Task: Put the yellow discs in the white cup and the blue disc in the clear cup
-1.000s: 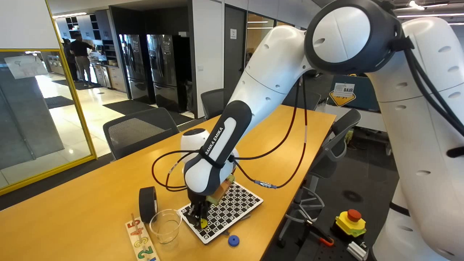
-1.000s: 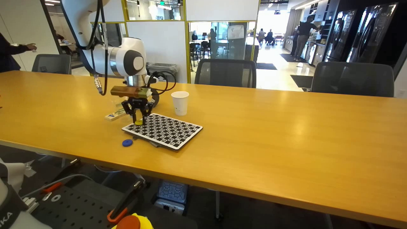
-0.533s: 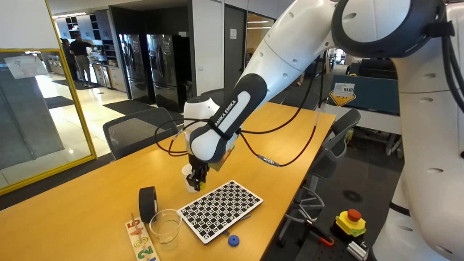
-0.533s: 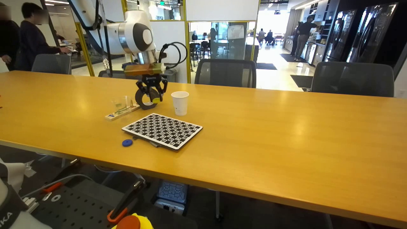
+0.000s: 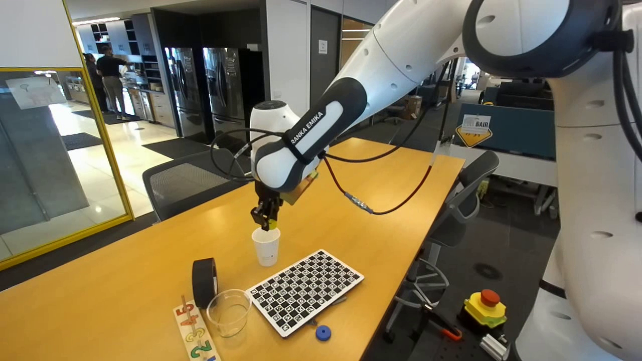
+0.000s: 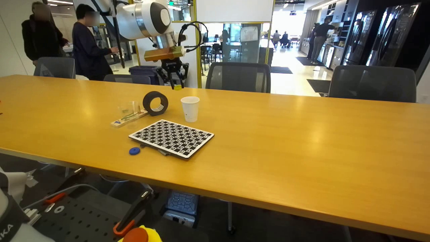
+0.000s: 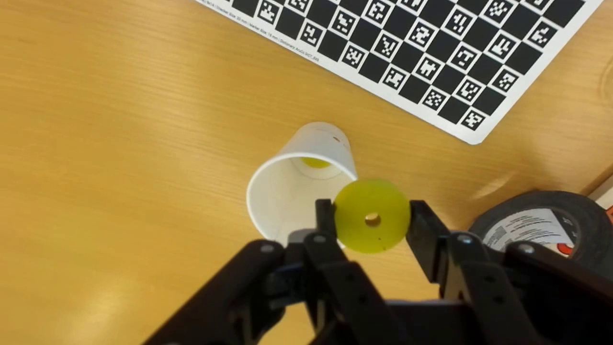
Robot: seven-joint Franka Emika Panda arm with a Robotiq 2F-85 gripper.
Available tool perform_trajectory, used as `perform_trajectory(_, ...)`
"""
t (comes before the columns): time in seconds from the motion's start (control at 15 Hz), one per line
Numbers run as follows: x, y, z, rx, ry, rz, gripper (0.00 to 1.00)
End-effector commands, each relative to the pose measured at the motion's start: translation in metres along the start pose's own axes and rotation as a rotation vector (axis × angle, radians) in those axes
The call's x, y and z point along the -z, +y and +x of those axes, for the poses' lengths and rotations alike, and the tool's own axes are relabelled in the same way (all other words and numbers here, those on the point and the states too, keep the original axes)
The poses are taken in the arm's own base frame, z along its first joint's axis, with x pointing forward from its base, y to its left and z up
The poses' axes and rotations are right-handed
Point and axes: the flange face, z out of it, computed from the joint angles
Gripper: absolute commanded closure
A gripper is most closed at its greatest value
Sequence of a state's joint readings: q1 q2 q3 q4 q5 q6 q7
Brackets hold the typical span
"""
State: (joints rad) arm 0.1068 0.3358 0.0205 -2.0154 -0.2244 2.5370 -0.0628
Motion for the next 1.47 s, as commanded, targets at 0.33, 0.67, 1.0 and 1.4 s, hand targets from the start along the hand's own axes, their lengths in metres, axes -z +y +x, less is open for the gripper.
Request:
perform_trajectory(0.33, -0.049, 0.04, 0.037, -0.046, -0.058, 0.041, 0.79)
perform_trajectory(0.67, -0.065, 0.043, 0.049, -0.048, -0.07, 0.064, 0.79)
perform_trajectory(1.0, -0.065, 0.039, 0.051, -0.057, -0.083, 0.074, 0.25)
perform_trajectory(1.4, -0.046, 0.017, 0.013, -0.105, -0.092, 0.025, 0.0)
